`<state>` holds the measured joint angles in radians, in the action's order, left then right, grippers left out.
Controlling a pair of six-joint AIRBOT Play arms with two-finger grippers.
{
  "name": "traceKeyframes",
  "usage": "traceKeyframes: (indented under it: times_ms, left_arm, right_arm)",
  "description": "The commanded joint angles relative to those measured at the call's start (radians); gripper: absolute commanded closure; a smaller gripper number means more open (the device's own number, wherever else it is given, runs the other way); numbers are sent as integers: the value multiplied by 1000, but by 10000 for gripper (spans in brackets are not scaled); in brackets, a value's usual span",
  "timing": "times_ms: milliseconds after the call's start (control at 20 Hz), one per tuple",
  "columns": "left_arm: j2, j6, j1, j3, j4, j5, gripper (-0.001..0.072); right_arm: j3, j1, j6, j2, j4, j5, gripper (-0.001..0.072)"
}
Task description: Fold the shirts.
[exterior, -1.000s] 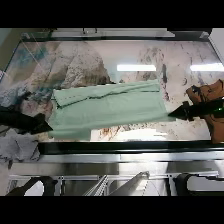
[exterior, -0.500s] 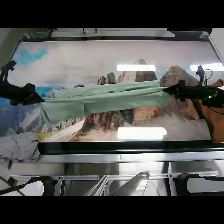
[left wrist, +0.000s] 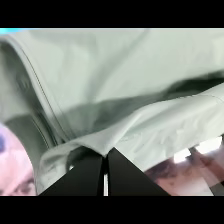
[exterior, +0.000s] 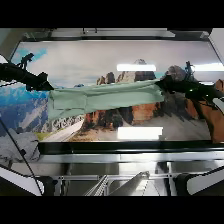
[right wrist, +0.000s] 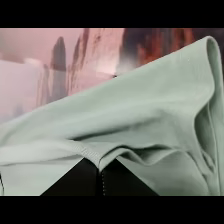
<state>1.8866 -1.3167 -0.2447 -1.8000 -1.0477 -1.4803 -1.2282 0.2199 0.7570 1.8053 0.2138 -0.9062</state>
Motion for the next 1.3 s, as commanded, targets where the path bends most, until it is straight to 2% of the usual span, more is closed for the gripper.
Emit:
traceKeyframes:
  times_ms: [0, 350, 450, 500, 750, 800, 850, 900, 950, 1000, 1050, 1250]
  left_arm:
    - [123, -2, 16, -139, 2, -37, 684]
    - [169, -2, 31, -216, -8, -42, 686]
    - [169, -2, 29, -216, -6, -35, 685]
    - [169, -2, 29, -216, -6, -35, 685]
    - [168, -2, 29, -216, 37, -51, 686]
    - [168, -2, 29, -216, 48, -64, 686]
    - [168, -2, 28, -216, 55, -68, 684]
    - [168, -2, 28, -216, 54, -77, 596]
    - [168, -2, 28, -216, 54, -85, 314]
    - [168, -2, 29, -216, 54, -89, 71]
    - [168, -4, 29, -218, 55, -91, -7]
    - [158, -24, 14, -307, 57, -87, -7]
  right_arm:
    - [-45, -33, -6, 70, -8, 14, 701]
    - [-53, -33, -7, 71, 10, 117, 686]
    - [-64, -33, -14, 71, 9, 124, 362]
    - [-76, -33, -32, 71, 8, 124, 331]
    - [-169, -6, -23, 71, 2, 136, 329]
    - [-182, 6, -23, 71, 3, 113, 283]
    - [-188, 18, -21, 71, 10, 90, 107]
    - [-188, 28, -1, 71, 11, 66, 55]
    - [-188, 41, 27, 72, 25, 32, 55]
    - [-188, 50, 55, 72, 47, -2, 55]
    - [-188, 61, 78, 72, 77, -35, 55]
    - [-188, 77, 179, 74, 295, -64, 55]
